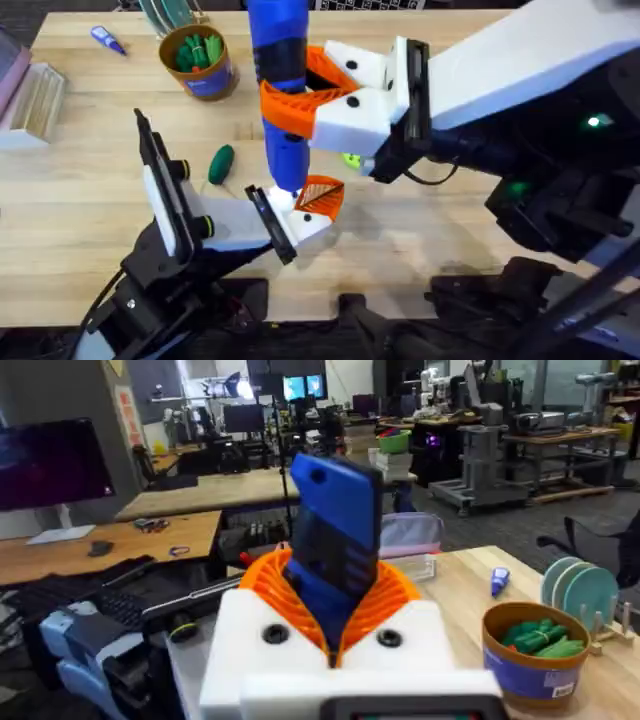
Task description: Pick up the gripper from the table and insert it into the empty holder that is missing its gripper. Then pick up a screw, insert it into the mounting hole, and use the screwdriver to tighten it. Finally, clean up the table by picking up the vegetable and placing it into the bucket.
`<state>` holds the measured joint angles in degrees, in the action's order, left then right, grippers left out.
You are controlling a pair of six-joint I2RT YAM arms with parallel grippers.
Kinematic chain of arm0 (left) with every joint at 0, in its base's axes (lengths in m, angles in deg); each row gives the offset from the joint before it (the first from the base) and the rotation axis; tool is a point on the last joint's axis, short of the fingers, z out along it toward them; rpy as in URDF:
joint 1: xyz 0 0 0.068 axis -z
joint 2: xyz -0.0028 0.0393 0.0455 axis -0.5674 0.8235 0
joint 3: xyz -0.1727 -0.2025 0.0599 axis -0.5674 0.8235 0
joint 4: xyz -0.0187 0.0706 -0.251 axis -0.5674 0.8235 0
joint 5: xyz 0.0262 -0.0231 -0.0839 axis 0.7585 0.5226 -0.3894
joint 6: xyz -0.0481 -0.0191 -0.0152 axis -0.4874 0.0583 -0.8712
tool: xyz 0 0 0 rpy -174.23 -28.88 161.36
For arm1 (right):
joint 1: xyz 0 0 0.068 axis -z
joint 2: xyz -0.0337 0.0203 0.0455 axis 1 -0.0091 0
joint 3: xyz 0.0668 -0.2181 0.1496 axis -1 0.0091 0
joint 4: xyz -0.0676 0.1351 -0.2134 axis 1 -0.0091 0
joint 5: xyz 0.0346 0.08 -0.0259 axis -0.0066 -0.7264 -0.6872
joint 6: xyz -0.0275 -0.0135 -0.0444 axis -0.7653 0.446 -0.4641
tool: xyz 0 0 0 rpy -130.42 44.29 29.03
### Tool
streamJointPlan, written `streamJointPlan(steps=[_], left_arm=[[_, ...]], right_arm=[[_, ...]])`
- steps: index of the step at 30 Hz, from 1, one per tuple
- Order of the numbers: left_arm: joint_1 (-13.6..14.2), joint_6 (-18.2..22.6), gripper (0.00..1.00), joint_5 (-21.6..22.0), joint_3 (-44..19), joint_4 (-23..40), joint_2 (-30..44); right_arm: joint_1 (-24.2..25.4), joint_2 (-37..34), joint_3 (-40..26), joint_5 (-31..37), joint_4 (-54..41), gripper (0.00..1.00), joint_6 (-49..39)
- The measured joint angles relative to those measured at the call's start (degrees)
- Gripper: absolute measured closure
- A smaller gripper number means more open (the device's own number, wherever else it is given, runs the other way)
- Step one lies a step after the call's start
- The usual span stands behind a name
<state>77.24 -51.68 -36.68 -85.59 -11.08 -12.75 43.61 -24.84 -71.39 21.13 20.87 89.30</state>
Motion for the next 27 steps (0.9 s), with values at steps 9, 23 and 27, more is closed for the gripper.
streamJointPlan(steps=[9, 23, 27], left_arm=[[0.0, 0.0, 0.988, 0.0, 0.0, 0.0, 0.0], [0.0, 0.0, 0.988, 0.0, 0.0, 0.0, 0.0], [0.0, 0.0, 0.988, 0.0, 0.0, 0.0, 0.0]], right_arm=[[0.0, 0.0, 0.04, -0.48, -1.1, 0.979, -0.66], [0.0, 0.01, 0.04, -0.48, -1.01, 0.979, -1.84], [0.0, 0.01, 0.04, -0.48, -1.03, 0.979, -1.97]])
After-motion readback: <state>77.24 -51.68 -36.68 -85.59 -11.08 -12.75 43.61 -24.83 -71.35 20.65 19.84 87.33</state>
